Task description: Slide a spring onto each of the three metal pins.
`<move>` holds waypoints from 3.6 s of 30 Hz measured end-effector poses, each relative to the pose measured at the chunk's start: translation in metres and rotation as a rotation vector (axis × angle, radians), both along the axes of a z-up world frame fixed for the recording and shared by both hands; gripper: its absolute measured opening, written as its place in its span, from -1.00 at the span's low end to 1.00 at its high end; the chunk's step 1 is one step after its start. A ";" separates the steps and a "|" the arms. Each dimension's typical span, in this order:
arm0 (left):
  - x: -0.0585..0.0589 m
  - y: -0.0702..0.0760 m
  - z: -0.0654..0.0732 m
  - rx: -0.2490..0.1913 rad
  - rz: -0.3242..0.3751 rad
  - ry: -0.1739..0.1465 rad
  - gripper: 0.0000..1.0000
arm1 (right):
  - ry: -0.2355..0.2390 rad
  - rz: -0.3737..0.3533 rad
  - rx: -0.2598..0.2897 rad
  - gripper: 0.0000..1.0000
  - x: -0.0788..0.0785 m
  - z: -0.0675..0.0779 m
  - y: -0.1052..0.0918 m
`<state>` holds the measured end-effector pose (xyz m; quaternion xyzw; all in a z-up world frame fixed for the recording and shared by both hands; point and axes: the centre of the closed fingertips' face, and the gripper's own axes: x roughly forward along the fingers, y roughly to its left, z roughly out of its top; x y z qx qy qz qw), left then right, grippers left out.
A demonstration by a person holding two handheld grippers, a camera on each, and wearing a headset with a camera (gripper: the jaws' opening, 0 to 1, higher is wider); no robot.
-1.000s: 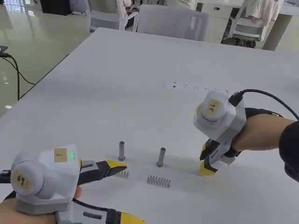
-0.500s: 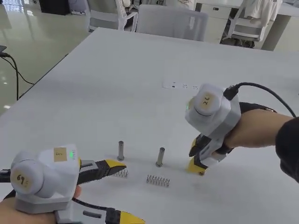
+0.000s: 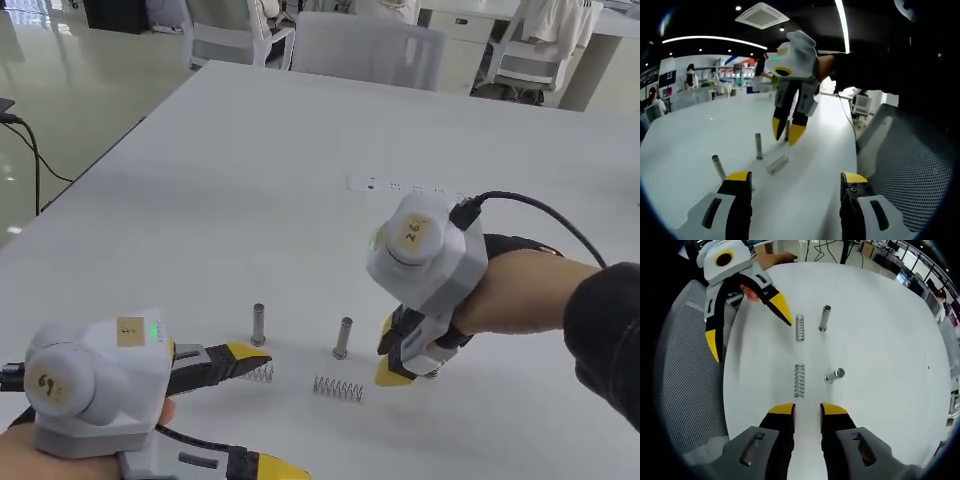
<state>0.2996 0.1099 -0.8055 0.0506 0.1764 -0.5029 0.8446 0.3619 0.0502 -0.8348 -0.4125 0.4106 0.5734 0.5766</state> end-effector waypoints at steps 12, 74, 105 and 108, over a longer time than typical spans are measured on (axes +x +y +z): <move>0.000 0.000 0.000 0.000 0.000 0.001 0.34 | 0.026 0.018 -0.004 -0.73 -0.010 -0.015 0.012; 0.004 -0.006 0.010 0.013 -0.033 -0.050 -0.04 | 0.027 0.135 -0.006 -0.85 -0.048 0.025 0.020; -0.003 -0.018 0.021 0.018 -0.122 -0.146 -0.81 | 0.056 0.227 0.019 -0.85 -0.069 0.035 0.035; -0.004 -0.019 0.021 0.024 -0.126 -0.149 -0.85 | 0.057 0.232 0.018 -0.85 -0.071 0.035 0.035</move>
